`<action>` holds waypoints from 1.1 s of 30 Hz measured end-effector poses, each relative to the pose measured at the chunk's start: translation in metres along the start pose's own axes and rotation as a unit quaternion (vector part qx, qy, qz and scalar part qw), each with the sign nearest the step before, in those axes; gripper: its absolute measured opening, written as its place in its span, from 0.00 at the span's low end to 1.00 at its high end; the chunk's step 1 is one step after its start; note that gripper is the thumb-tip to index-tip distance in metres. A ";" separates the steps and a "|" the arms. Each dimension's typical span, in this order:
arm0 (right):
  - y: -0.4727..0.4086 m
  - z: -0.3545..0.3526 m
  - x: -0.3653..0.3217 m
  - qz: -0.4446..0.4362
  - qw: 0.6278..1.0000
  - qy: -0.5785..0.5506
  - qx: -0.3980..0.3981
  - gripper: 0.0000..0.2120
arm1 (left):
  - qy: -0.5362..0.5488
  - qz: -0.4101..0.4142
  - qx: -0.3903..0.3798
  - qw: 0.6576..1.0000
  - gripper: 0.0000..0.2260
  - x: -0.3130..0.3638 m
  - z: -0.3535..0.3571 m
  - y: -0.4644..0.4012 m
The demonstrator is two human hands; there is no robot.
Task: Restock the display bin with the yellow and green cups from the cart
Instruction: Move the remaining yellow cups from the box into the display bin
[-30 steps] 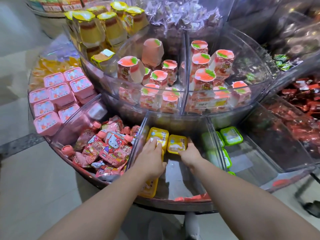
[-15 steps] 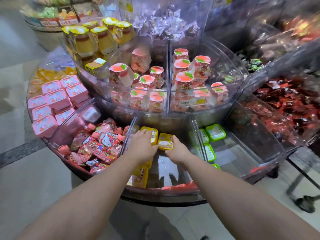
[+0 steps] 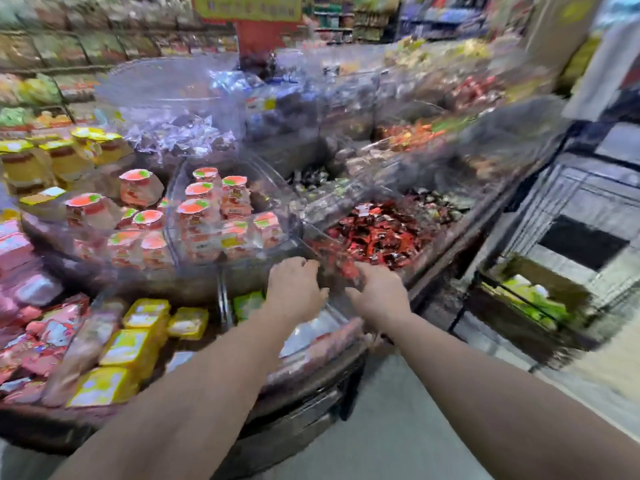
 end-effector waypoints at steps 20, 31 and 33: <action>-0.055 -0.048 0.426 0.279 0.960 -0.018 0.022 0.32 | 0.080 0.230 -0.127 0.961 0.23 0.373 0.204 -0.183; -0.166 -0.035 0.558 0.322 0.943 -0.046 -0.063 0.39 | 0.084 0.203 -0.248 0.944 0.31 0.438 0.286 -0.333; -0.179 -0.027 0.578 0.326 0.941 -0.058 -0.072 0.39 | 0.081 0.183 -0.265 0.943 0.31 0.439 0.304 -0.350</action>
Point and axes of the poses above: each hand's wrist, its own y-axis away from the middle knuckle, its own z-axis out of the palm, x = y × z, the point moved 4 cm from there along -y, towards the middle knuckle, and after that the axes turned 15 degrees about y, right-handed, at the moved point
